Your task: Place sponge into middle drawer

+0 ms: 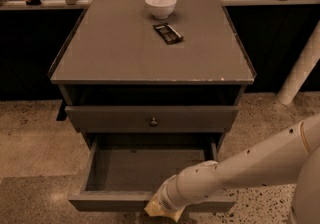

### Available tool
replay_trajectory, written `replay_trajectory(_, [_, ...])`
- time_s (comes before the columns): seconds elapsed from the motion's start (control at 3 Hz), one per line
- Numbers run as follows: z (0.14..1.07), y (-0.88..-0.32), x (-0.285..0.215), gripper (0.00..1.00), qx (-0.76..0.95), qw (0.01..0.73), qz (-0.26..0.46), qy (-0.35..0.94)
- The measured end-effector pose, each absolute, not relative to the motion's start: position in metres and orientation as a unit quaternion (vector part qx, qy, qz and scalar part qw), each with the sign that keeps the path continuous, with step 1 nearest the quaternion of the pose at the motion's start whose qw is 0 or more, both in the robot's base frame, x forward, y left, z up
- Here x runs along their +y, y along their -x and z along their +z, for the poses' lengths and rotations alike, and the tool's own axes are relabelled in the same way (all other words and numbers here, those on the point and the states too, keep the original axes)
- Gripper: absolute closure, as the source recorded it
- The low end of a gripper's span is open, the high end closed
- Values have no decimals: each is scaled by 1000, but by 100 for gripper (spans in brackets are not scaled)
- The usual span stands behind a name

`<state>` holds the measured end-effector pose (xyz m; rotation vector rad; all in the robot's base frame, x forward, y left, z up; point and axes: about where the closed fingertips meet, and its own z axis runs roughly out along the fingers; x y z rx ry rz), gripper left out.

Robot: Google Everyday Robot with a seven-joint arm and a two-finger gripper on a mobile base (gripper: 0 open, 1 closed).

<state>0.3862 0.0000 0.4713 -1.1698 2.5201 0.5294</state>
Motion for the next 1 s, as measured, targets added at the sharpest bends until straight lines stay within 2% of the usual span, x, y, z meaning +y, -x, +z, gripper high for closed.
replay_trajectory(0.67, [490, -469, -19, 100, 883, 209, 158, 390])
replay_trajectory(1.0, [487, -471, -18, 100, 884, 208, 156, 388])
